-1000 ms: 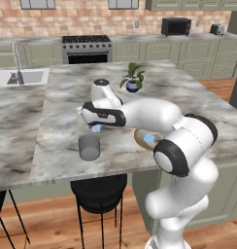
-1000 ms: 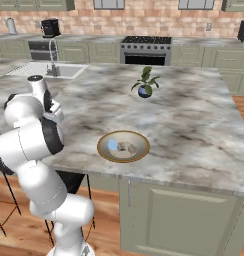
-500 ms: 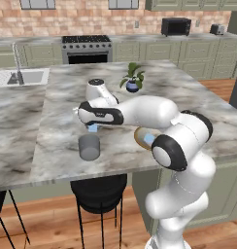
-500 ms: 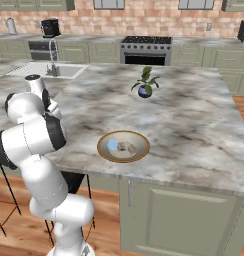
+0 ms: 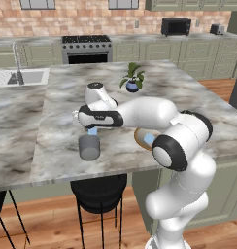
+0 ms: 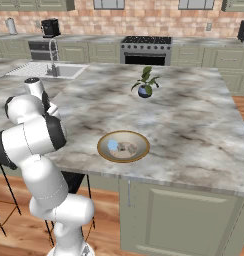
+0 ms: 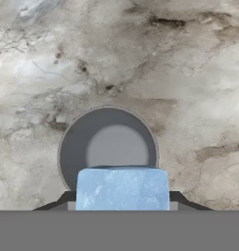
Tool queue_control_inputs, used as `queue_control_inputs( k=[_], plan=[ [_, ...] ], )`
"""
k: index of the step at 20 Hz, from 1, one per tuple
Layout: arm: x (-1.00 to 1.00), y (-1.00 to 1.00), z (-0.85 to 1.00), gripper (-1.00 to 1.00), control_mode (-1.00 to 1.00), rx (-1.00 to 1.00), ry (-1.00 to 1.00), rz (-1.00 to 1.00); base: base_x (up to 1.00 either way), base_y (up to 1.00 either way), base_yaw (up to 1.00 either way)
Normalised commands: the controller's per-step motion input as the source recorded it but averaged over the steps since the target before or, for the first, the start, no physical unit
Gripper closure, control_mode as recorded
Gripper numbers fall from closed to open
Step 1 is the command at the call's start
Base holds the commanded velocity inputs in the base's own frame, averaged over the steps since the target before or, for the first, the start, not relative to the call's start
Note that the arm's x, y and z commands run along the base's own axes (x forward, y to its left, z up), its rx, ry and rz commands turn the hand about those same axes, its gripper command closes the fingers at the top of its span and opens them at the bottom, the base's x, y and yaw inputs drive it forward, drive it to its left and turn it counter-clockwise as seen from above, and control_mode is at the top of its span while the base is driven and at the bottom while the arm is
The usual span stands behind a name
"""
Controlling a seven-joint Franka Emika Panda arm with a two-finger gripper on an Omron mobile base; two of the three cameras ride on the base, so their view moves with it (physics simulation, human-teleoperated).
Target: There are four ice cubes in the ice bowl. Place two ice cubes in each glass of water.
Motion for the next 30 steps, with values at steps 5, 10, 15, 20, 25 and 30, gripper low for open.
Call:
queue_control_inputs(
  k=[5, 10, 15, 20, 25, 30],
  plan=[
    [0.00, 0.04, 0.00, 1.00, -1.00, 0.00, 0.00, -0.01, 0.00, 0.00, 0.00],
    [0.03, 0.06, -0.02, 1.00, -1.00, 0.00, 0.00, -0.01, 0.00, 0.00, 0.00],
    [0.00, 0.08, -0.17, 1.00, -1.00, 0.00, 0.00, -0.02, 0.00, 0.00, 0.00],
    [0.00, 0.00, -0.16, 1.00, -1.00, 0.00, 0.00, -0.02, 0.00, 0.00, 0.00],
    [0.00, 0.00, -0.13, 1.00, -1.00, 0.00, 0.00, -0.02, 0.00, 0.00, 0.00],
    [0.00, 0.00, -0.13, 1.00, -1.00, 0.00, 0.00, -0.01, 0.00, 0.00, 0.00]
  ],
)
